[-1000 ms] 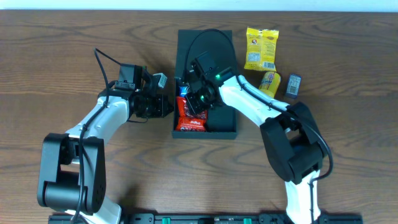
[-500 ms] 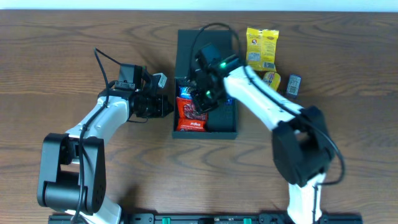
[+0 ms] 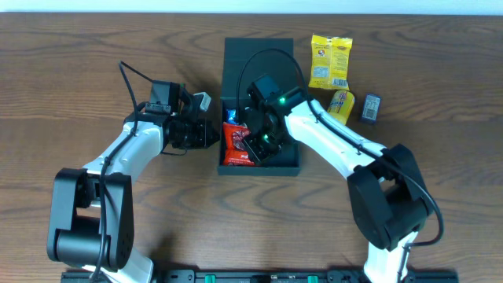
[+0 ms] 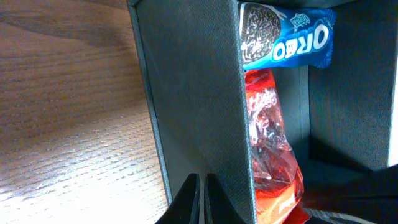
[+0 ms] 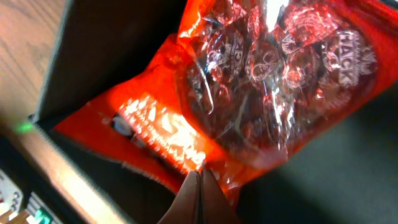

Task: Pack container
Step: 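Press the red bag down into the box with the right gripper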

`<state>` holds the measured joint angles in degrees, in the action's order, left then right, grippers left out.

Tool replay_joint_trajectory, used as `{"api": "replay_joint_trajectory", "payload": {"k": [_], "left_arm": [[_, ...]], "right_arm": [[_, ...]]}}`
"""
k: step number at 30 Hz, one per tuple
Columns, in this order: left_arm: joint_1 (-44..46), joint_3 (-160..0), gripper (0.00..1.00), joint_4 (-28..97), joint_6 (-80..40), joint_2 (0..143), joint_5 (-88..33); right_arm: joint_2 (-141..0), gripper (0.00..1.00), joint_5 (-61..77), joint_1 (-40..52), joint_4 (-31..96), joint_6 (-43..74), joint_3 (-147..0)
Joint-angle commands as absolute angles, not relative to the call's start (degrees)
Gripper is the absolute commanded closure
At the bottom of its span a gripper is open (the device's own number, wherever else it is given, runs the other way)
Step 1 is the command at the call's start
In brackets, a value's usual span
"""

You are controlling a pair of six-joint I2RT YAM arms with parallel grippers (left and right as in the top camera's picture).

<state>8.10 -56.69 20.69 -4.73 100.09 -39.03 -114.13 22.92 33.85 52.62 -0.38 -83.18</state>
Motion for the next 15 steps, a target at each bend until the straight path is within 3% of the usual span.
{"api": "replay_joint_trajectory", "payload": {"k": [1,15], "left_arm": [[8.3,-56.3,0.94,20.7,-5.2,100.5,-39.9],[8.3,-56.3,0.94,20.7,-5.4,100.5,-39.9]], "right_arm": [[-114.5,0.99,24.4,34.6,50.3,-1.4,-81.0],[-117.3,0.99,27.9,35.4,43.2,-0.9,-79.0]]}}
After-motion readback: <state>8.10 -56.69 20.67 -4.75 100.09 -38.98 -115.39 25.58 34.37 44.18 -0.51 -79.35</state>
